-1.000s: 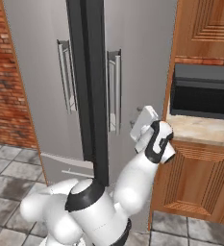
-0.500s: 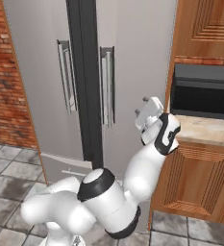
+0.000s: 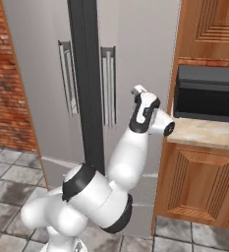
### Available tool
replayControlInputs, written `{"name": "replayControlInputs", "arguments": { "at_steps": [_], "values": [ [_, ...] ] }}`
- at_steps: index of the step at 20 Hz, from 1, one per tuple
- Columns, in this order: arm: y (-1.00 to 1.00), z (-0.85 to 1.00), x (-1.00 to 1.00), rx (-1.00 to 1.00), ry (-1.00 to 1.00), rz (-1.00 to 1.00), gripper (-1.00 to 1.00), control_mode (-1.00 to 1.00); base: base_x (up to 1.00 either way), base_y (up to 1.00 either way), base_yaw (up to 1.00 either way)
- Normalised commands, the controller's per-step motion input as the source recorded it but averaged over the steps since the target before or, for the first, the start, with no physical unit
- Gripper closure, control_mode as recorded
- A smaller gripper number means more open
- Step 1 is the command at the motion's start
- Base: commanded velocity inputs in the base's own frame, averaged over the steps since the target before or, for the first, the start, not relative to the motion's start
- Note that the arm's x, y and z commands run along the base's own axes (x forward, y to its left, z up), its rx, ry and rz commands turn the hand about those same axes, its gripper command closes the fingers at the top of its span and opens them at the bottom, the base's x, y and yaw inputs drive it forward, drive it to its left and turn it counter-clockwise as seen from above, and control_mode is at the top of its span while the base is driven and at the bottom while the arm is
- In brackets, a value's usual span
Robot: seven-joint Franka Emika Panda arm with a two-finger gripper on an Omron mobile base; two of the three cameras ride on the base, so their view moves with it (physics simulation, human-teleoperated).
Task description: Place the tupperware on the second highest shelf of the fridge. Make space for the tupperware among the existing items by rearranging them on the shelves if needed. Close the fridge door when finished.
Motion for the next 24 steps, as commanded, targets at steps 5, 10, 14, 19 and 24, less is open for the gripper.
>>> {"name": "replayControlInputs", "arguments": {
  "at_steps": [5,10,14,19,24],
  "values": [
    [0.62,0.24,0.46,-0.41,0.18,-0.28,-1.0,-1.0,0.0,0.0,0.0],
    [0.12,0.28,0.7,-0.23,0.2,-0.31,-1.0,-1.0,0.0,0.0,0.0],
    [-0.01,0.19,0.76,-0.05,0.13,-0.23,-1.0,-1.0,0.0,0.0,0.0],
    [-0.27,0.04,0.78,0.03,0.07,-0.11,-1.0,-1.0,0.0,0.0,0.0],
    [-0.62,0.0,0.45,0.17,0.0,-0.01,-1.0,-1.0,0.0,0.0,0.0]
  ]
}}
